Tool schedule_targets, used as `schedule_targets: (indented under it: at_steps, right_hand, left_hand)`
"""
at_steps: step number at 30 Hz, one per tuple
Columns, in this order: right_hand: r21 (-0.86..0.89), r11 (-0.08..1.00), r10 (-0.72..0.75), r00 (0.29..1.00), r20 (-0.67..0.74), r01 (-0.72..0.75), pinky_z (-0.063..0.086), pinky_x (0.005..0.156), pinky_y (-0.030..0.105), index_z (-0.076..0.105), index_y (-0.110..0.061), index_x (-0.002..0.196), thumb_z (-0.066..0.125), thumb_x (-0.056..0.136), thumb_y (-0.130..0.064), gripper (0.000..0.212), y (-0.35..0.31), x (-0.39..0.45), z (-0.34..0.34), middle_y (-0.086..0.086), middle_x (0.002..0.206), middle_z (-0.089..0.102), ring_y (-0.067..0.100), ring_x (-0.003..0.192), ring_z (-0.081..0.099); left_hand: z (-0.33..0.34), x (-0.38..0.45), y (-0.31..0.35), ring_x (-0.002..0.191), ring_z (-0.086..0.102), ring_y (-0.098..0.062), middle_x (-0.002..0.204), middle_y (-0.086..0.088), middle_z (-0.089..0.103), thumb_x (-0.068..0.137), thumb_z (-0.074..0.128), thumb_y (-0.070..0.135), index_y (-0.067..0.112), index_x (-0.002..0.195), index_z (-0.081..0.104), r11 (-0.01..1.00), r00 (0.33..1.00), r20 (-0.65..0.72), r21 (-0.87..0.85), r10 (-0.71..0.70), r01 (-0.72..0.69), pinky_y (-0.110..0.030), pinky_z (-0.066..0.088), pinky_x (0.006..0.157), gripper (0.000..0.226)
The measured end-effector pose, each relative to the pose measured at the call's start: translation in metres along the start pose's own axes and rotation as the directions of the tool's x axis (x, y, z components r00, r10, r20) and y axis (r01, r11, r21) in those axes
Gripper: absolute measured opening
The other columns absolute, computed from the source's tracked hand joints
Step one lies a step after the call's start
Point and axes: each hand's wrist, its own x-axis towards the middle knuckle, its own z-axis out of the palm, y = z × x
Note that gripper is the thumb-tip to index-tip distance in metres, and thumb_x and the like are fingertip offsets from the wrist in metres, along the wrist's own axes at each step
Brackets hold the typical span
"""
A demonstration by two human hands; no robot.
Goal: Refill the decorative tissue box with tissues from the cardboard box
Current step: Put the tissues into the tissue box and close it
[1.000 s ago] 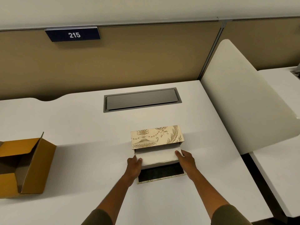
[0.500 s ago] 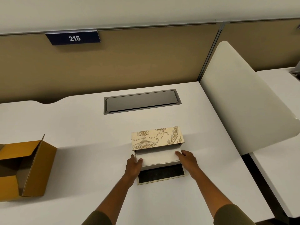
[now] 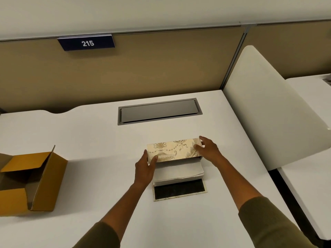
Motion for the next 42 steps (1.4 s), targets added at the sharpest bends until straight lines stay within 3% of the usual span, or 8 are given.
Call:
schedule_targets:
  at_steps: [9,17,20,23,26,29,32,42]
  right_hand:
    - [0.094,0.992,-0.077,0.997,-0.029,0.080,0.048,0.091,0.032,0.036,-0.017,0.148,0.064,0.093,-0.017,0.062,0.020,-0.012,0.003,0.013,0.143,0.053,0.028,0.125,0.054]
    - [0.131,0.980,-0.141,0.988,-0.061,0.148,0.051,0.089,0.033,0.038,-0.017,0.143,0.068,0.090,-0.014,0.061,0.035,-0.027,0.006,0.015,0.139,0.054,0.021,0.108,0.056]
    - [0.130,0.978,-0.155,0.986,-0.066,0.163,0.051,0.089,0.033,0.037,-0.017,0.144,0.067,0.091,-0.012,0.061,0.035,-0.028,0.007,0.014,0.139,0.054,0.021,0.107,0.056]
    - [0.124,0.977,-0.164,0.984,-0.063,0.170,0.052,0.089,0.033,0.036,-0.017,0.144,0.066,0.091,-0.012,0.061,0.034,-0.029,0.008,0.013,0.140,0.054,0.022,0.108,0.057]
    - [0.112,0.979,-0.165,0.984,-0.066,0.171,0.051,0.090,0.033,0.035,-0.017,0.145,0.066,0.092,-0.013,0.062,0.035,-0.030,0.007,0.011,0.142,0.052,0.024,0.110,0.057]
    - [0.090,0.981,-0.166,0.984,-0.064,0.171,0.049,0.081,0.023,0.035,-0.017,0.144,0.067,0.091,-0.013,0.061,0.037,-0.029,0.008,0.009,0.143,0.052,0.019,0.105,0.056]
    - [0.092,0.981,-0.167,0.984,-0.059,0.172,0.048,0.077,0.020,0.035,-0.017,0.143,0.067,0.091,-0.012,0.061,0.038,-0.028,0.008,0.009,0.142,0.052,0.018,0.103,0.056]
    - [0.062,0.980,-0.185,0.982,-0.027,0.187,0.049,0.073,0.016,0.035,-0.025,0.139,0.069,0.089,-0.013,0.061,0.046,-0.028,0.005,0.001,0.138,0.052,0.017,0.102,0.057]
  left_hand:
    - [0.000,0.002,-0.006,0.105,0.065,-0.025,0.124,-0.008,0.068,0.093,0.061,0.017,0.008,0.120,0.062,0.994,0.994,-0.027,-0.037,-0.105,0.104,-0.030,0.051,0.086,0.029]
    - [0.001,-0.018,-0.017,0.105,0.065,-0.014,0.116,0.008,0.065,0.093,0.062,0.018,0.016,0.119,0.055,0.991,0.997,0.016,-0.113,-0.075,0.076,-0.005,0.046,0.075,0.028]
    - [0.006,-0.039,-0.018,0.114,0.052,-0.013,0.127,0.004,0.054,0.094,0.059,0.021,0.010,0.132,0.044,1.000,0.996,-0.093,0.016,0.015,-0.013,-0.024,0.046,0.095,0.042]
    - [0.024,-0.075,-0.023,0.094,0.050,-0.021,0.105,-0.005,0.054,0.090,0.063,0.018,0.008,0.106,0.050,0.976,0.958,-0.246,0.197,0.145,-0.097,-0.033,0.046,0.083,0.022]
    - [0.051,-0.110,-0.020,0.076,0.059,-0.027,0.080,-0.008,0.062,0.091,0.063,0.018,0.011,0.089,0.054,0.981,0.987,-0.001,-0.104,-0.162,0.161,-0.043,0.051,0.072,0.012]
    - [0.071,-0.111,-0.007,0.104,0.064,-0.033,0.109,-0.018,0.065,0.094,0.060,0.026,0.008,0.109,0.055,0.543,0.721,0.370,-0.481,-0.586,0.688,-0.044,0.050,0.099,0.024]
    - [0.081,-0.096,0.008,0.131,0.048,-0.038,0.138,-0.027,0.049,0.097,0.056,0.024,0.002,0.137,0.043,0.212,0.625,0.516,-0.647,-0.586,0.733,-0.045,0.037,0.114,0.048]
    - [0.102,-0.053,0.016,0.144,0.030,-0.037,0.157,-0.024,0.025,0.102,0.043,0.018,-0.004,0.148,0.025,-0.054,0.510,0.542,-0.719,-0.668,0.693,-0.047,0.025,0.119,0.053]
